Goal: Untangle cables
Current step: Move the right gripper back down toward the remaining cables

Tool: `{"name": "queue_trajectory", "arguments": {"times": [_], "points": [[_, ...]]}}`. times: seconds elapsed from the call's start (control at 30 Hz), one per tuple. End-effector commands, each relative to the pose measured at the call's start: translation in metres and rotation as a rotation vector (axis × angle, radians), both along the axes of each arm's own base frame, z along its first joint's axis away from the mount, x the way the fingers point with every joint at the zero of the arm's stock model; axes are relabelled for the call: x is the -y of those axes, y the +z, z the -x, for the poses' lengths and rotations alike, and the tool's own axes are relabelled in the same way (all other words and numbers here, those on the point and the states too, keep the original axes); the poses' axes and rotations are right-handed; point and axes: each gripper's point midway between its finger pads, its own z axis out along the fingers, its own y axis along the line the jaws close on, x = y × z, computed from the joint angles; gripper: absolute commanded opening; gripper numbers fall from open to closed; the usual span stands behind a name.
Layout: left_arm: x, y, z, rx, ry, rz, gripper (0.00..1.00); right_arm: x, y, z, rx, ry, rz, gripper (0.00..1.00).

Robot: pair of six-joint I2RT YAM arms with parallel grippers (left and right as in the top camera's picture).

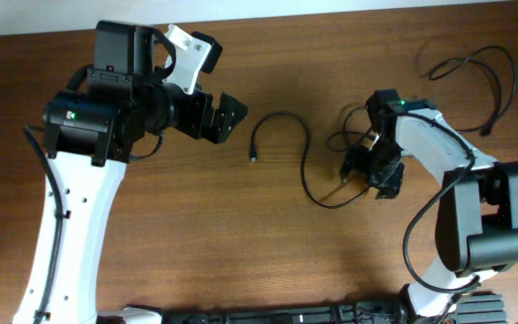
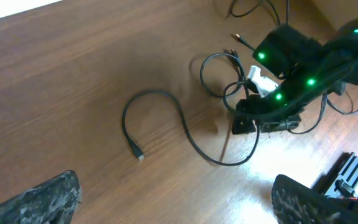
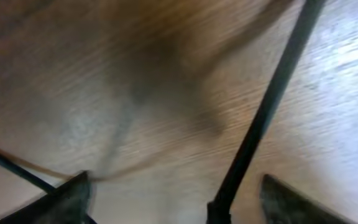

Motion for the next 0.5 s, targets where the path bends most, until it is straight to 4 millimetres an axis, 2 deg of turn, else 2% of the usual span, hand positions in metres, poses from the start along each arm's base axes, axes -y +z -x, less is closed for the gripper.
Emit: {"name": "queue_trajectory", "arguments": {"times": [0.0, 0.1, 0.17, 0.2, 0.23, 0.47], "points": [[-0.0013, 0.0141, 0.0041, 0.039, 0.000, 0.009, 0.99, -0.0065, 0.0001, -0.0038, 0.028, -0.012, -0.029, 0.54], [-0.0013, 0.0141, 0.0041, 0.039, 0.000, 0.009, 0.99, -0.0063, -0.0007, -0.0088, 0.049, -0.012, -0.027, 0.43], [-0.0013, 0.0141, 0.0041, 0.039, 0.000, 0.009, 0.99, -0.0065, -0.0009, -0.0107, 0.057, -0.011, -0.028, 0.24], [-0.0013, 0.0141, 0.0041, 0.039, 0.000, 0.009, 0.99, -0.0064, -0.0009, -0.0110, 0.058, -0.011, -0.028, 0.10], [-0.0013, 0.0141, 0.0041, 0.039, 0.000, 0.009, 0.99, -0.0064, -0.0009, -0.0110, 0.058, -0.011, -0.028, 0.04], [-0.0013, 0.0141, 0.0041, 0.039, 0.000, 0.009, 0.99, -0.0061, 0.0042, -0.0062, 0.031, -0.006, -0.028, 0.04]]}}
